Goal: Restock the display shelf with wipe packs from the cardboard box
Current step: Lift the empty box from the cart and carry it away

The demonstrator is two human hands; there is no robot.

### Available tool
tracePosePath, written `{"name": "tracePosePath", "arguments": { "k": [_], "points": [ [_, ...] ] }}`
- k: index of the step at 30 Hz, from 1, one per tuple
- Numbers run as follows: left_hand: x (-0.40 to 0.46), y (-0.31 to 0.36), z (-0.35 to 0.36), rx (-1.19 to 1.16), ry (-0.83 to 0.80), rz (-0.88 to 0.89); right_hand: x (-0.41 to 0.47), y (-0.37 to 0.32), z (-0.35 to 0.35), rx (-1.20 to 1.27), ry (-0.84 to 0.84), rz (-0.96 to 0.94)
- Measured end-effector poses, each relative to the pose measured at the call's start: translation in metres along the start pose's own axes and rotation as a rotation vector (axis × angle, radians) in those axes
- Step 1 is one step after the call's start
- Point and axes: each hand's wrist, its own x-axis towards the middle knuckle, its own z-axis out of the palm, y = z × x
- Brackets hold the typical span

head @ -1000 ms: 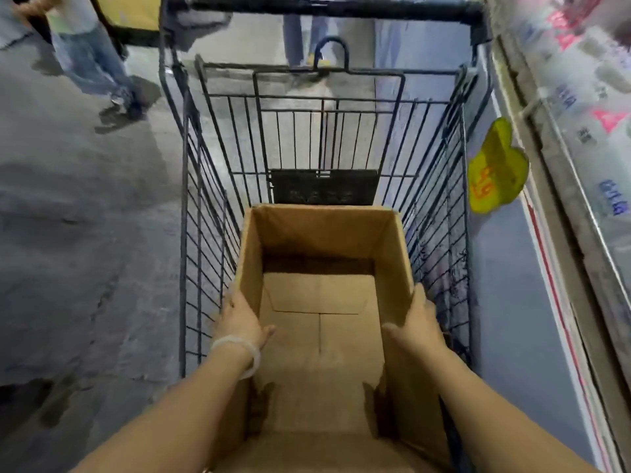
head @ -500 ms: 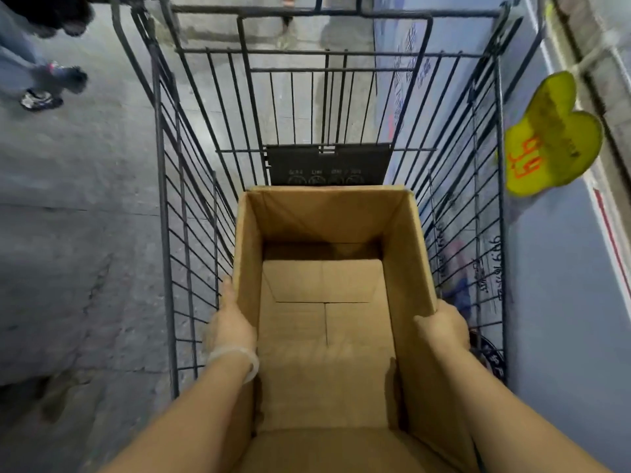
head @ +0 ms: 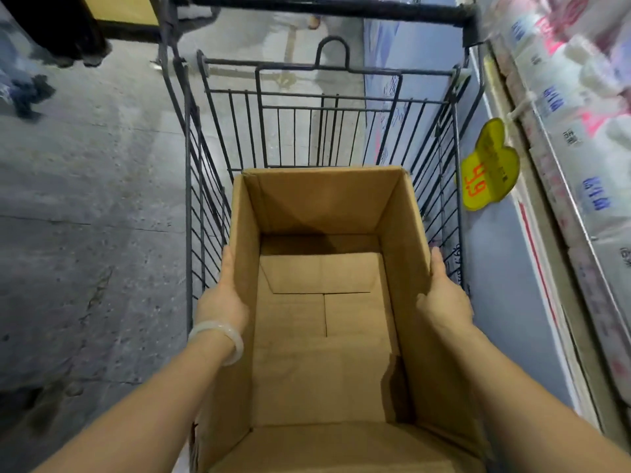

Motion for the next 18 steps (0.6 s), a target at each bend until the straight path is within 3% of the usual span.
{"name": "tracePosePath", "arguments": {
  "k": [9,18],
  "points": [
    [-0.066,0.027,-0.089,-0.124,0.129,0.116,-0.073,-0.012,-0.092,0.146,0.147,-0.193],
    [-0.196,0.026,-0.176,-0.213,0.527,0.243,-0.175,-0.011,-0.176,0.245,0.335,-0.496]
  ]
}}
